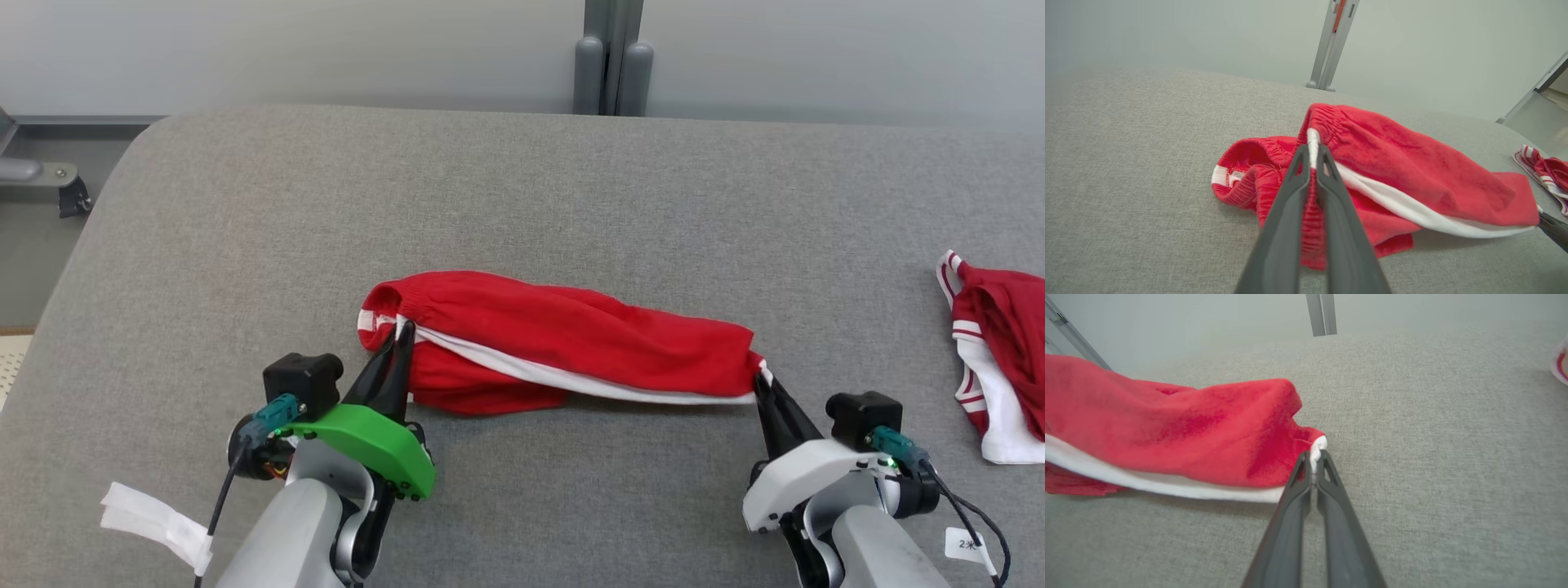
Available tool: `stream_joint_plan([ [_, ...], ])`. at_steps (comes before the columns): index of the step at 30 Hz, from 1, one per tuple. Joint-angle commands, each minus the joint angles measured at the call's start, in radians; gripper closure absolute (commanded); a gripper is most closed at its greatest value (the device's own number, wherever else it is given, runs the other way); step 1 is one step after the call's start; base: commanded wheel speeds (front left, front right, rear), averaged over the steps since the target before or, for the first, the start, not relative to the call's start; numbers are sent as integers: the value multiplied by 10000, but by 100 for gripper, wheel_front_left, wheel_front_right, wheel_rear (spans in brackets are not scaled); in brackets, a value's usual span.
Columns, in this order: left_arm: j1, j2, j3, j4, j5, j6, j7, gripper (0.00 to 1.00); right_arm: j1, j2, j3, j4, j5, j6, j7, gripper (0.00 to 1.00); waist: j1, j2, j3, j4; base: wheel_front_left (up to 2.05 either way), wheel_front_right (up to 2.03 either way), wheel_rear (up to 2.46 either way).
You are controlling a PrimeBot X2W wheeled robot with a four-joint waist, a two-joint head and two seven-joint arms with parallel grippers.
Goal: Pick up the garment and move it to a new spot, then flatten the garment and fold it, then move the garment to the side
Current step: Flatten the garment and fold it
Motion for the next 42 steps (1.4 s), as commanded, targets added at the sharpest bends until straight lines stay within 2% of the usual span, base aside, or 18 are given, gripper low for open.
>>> stream_joint_plan([
  [1, 100, 125, 63, -82, -7, 49, -76, 100, 10, -54, 73, -285, 341, -21, 5, 100, 0, 0, -191, -89, 0, 0, 0],
  [3, 61, 233, 89, -235, 6, 81, -52, 100, -138, -68, 229, -868, 1077, -21, 191, 100, 0, 0, -296, -151, 0, 0, 0],
  [6, -93, 290, 229, -542, -190, 90, 65, 100, -375, -54, 387, -2161, 3057, -18, 892, 100, 0, 0, -456, -236, 0, 0, 0],
  [8, -243, 332, 366, -776, -376, 34, 215, 100, -491, -253, 426, -2974, 3850, -18, 1343, 100, 0, 0, -558, -286, 0, 0, 0],
  [11, -519, 519, 362, -1181, -261, 37, 383, 100, -769, -480, 485, -3956, 4252, -17, 1874, 100, 0, 0, -700, -326, 0, 0, 0],
  [15, -1024, 730, 400, -1800, -173, -23, 466, 100, -1259, -602, 293, -4844, 4112, -17, 2376, 100, 0, 0, -903, -376, 0, 0, 0],
  [21, -1866, 874, 550, -2694, -47, -101, 167, 100, -2050, -311, -322, -5806, 3655, -14, 2927, 100, 0, 0, -1176, -374, 0, 0, 0],
  [25, -2320, 974, 518, -3241, 155, -256, -188, 100, -2386, -205, -425, -6885, 2845, -14, 3121, 100, 0, 0, -1235, -349, 0, 0, 0],
  [31, -2403, 1085, 548, -3998, 238, -23, -37, 100, -2142, -61, -1000, -8462, 1901, -14, 3747, 100, 0, 0, -1223, -379, 0, 0, 0],
  [37, -2333, 1045, 683, -4664, 128, 251, 37, 100, -2126, -30, -1675, -9547, 1979, -14, 4379, 100, 0, 0, -537, -391, 0, 0, 0],
  [40, -3017, 928, 640, -4465, 2, 79, 212, 100, -2817, -38, -2001, -9390, 1800, -14, 4597, 100, 0, 0, 194, -497, 0, 0, 0],
  [42, -3645, 966, 621, -4056, -91, -98, 497, 100, -3476, -29, -2107, -8917, 2136, -14, 4797, 100, 0, 0, 830, -599, 0, 0, 0],
])
